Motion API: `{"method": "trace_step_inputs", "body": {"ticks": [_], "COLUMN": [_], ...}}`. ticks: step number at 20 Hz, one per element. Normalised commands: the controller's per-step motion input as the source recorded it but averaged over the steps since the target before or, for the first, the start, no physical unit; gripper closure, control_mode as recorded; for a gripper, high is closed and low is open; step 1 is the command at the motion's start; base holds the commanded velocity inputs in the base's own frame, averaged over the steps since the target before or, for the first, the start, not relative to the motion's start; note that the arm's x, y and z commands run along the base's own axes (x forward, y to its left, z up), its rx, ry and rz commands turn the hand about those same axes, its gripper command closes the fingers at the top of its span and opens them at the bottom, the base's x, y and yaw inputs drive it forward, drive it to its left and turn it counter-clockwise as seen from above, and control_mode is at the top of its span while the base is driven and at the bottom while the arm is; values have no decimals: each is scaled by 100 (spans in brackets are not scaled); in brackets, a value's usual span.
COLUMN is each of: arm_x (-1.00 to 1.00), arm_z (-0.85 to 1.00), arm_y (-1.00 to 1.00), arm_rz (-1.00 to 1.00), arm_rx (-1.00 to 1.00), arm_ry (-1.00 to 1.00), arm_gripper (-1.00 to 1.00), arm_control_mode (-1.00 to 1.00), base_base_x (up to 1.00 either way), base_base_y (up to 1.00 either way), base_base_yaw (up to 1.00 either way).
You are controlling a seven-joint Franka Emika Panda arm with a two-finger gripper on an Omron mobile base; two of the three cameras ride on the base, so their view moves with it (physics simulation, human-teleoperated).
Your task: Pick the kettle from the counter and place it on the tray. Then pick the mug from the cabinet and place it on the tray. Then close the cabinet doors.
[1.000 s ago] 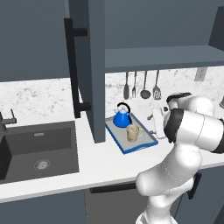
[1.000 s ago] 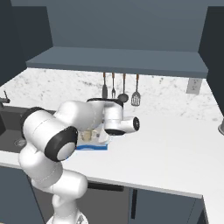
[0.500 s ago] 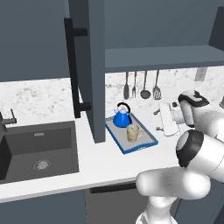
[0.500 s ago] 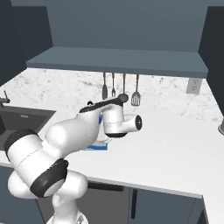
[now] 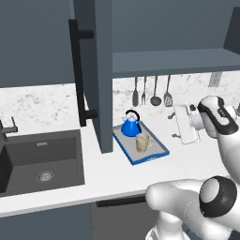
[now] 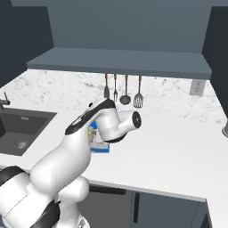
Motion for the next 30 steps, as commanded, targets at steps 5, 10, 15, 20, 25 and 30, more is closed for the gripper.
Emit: {"method": "trace_step_inputs", "body": {"ticks": [5, 10, 15, 20, 25, 30], "arm_x": [-51, -53, -60, -65, -54, -56], "arm_z": [41, 42, 39, 39, 46, 42], "arm_y": [18, 26, 27, 24, 30, 31], "arm_rz": [0, 0, 0, 0, 0, 0], "arm_rx": [-9, 0, 3, 1, 0, 0], "arm_ry": [0, 4, 0, 0, 0, -1], "arm_gripper": [-100, -100, -100, -100, -100, -100], "arm_control_mode": [-100, -100, -100, -100, -100, -100], "base_base_x": [0, 0, 0, 0, 0, 0], "base_base_y": [0, 0, 0, 0, 0, 0], "base_base_yaw": [0, 0, 0, 0, 0, 0]}}
